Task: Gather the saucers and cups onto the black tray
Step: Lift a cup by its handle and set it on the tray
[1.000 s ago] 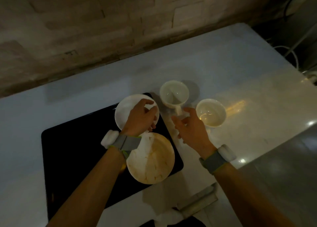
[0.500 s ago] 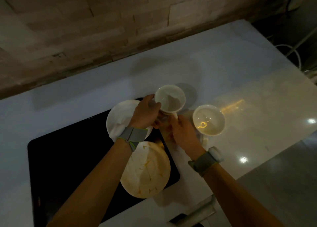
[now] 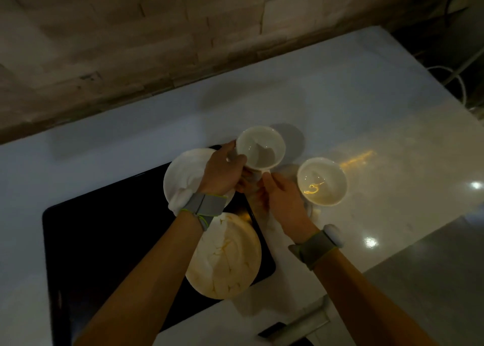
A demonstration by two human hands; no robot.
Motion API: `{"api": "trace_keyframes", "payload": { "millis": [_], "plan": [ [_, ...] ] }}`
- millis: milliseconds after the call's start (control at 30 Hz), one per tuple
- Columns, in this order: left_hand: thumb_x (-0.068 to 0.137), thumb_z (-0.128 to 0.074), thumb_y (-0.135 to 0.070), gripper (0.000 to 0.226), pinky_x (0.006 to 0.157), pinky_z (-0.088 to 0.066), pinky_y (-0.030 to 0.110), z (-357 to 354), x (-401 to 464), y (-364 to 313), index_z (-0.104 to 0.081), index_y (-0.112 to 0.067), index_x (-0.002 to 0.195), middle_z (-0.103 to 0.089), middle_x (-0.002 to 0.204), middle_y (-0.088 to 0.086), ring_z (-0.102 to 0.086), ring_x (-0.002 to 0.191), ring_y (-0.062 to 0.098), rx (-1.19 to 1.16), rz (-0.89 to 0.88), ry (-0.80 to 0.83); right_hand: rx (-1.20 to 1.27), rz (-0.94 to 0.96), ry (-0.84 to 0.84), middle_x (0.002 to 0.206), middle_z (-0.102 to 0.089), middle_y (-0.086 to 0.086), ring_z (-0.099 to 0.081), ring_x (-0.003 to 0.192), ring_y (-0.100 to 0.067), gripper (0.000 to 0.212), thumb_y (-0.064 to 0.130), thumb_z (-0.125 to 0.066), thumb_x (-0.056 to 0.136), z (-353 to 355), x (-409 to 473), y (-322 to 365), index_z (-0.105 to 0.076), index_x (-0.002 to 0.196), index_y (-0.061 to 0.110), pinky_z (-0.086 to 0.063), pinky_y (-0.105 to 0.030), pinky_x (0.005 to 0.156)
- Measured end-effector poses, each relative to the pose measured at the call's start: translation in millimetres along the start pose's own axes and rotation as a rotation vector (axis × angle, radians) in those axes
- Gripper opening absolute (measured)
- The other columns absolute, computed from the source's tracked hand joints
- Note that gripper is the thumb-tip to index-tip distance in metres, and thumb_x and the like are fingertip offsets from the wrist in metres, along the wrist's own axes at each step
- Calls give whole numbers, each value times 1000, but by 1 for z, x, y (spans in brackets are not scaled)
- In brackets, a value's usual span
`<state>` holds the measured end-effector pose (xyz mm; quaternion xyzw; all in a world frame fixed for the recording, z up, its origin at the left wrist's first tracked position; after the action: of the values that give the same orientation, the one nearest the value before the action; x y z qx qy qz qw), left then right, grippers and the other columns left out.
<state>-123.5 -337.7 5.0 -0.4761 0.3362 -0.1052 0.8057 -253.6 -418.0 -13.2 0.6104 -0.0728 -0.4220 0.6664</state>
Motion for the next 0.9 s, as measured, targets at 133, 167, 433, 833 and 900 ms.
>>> {"api": "trace_keyframes", "payload": {
  "millis": [133, 167, 433, 833, 900],
  "plan": [
    [92, -53, -15, 49, 42, -52, 30, 14, -15, -5, -49, -24, 140, -73, 85, 7, -66, 49, 25, -73, -24, -13, 65, 35, 12, 65, -56, -13, -52, 54, -17, 38, 28, -44, 100, -6, -11, 11, -59, 85, -3, -44, -31, 56],
    [92, -52, -14, 48, 43, -53, 31, 17, -18, -6, -50, -24, 139, -74, 79, 8, -66, 48, 25, -92, -34, -14, 82, 48, 26, 61, -54, -10, -50, 49, -13, 37, 26, -43, 101, -8, -15, 15, -58, 85, -4, -42, -26, 50],
    [93, -50, -12, 48, 40, -49, 27, 61, -49, -1, -49, -26, 139, -73, 75, 17, -62, 46, 30, -184, -75, -70, 114, 154, 120, 59, -53, -11, -45, 40, -11, 36, 25, -42, 101, -41, -42, 39, -58, 75, 6, -39, -22, 41],
    [94, -49, -16, 48, 43, -50, 29, 139, -93, 45, -49, -26, 141, -75, 73, 11, -65, 48, 27, -206, -67, -221, 124, 159, 305, 62, -54, -10, -44, 40, -12, 37, 27, -43, 101, -116, -81, 46, -59, 85, -2, -36, -26, 42],
    [94, -49, -16, 48, 42, -50, 28, 153, -101, 54, -48, -25, 141, -74, 72, 11, -65, 46, 25, -193, -58, -247, 106, 144, 327, 61, -55, -7, -46, 41, -12, 35, 28, -44, 101, -132, -87, 45, -58, 80, 3, -37, -27, 42]
  ]
}}
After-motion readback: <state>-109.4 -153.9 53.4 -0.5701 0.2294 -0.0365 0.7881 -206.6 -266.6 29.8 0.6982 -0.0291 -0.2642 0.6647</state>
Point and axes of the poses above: each hand's wrist, its own x-axis towards the middle knuckle, its own z-axis out of the back of the hand, y = z × x, the point moved 5 cm from there along x, towards the middle knuckle
